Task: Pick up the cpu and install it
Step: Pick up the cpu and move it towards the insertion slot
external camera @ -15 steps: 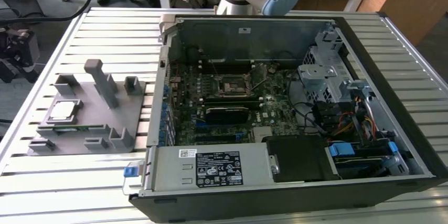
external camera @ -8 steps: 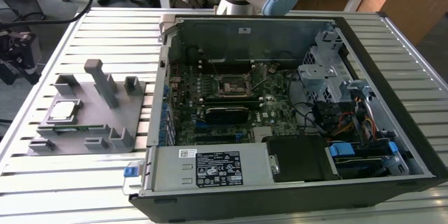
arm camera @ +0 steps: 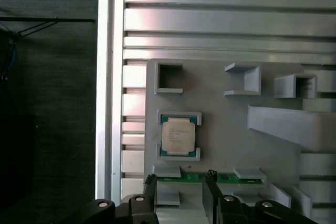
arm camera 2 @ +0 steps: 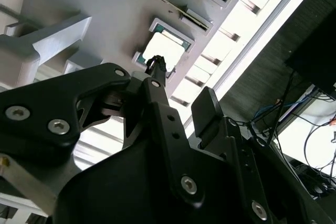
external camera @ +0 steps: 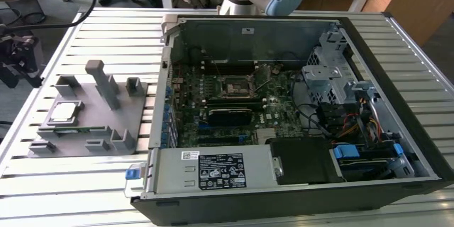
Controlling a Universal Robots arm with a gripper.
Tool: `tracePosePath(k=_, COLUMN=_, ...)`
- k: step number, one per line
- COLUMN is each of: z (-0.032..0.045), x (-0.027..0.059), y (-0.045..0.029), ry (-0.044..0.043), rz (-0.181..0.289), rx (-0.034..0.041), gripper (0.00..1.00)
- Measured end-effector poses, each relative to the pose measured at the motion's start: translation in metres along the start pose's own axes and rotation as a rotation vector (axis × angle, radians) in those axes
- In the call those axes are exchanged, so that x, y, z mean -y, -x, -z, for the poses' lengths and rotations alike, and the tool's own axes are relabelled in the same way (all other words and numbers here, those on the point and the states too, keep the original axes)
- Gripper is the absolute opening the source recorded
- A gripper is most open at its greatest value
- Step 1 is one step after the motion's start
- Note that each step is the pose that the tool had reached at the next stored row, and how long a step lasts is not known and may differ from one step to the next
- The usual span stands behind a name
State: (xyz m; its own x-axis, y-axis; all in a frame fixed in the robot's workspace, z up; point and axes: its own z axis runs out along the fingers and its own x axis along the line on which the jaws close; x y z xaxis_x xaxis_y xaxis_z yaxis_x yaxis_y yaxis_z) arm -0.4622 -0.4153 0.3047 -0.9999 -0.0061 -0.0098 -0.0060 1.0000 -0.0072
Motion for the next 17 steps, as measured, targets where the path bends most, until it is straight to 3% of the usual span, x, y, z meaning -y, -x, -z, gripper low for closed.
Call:
tracePosePath(k=7, z=-0.0084, x=-0.0007, y=0.0034, ry=-0.0023, rz=0.000, rx=-0.0001, gripper=0.47)
tracePosePath(k=12, z=-0.0145, x=-0.0065, y=0.0041, ry=-0.0025, rz=0.000, rx=-0.0001, gripper=0.47)
tracePosePath(k=15, z=-0.0170, x=-0.0090, y=0.0040, ry=-0.0048, rz=0.000, rx=0.0001, gripper=0.54)
tracePosePath(k=17, z=-0.0184, x=-0.0090, y=0.0041, ry=-0.0109, rz=0.000, rx=0.0000, gripper=0.66)
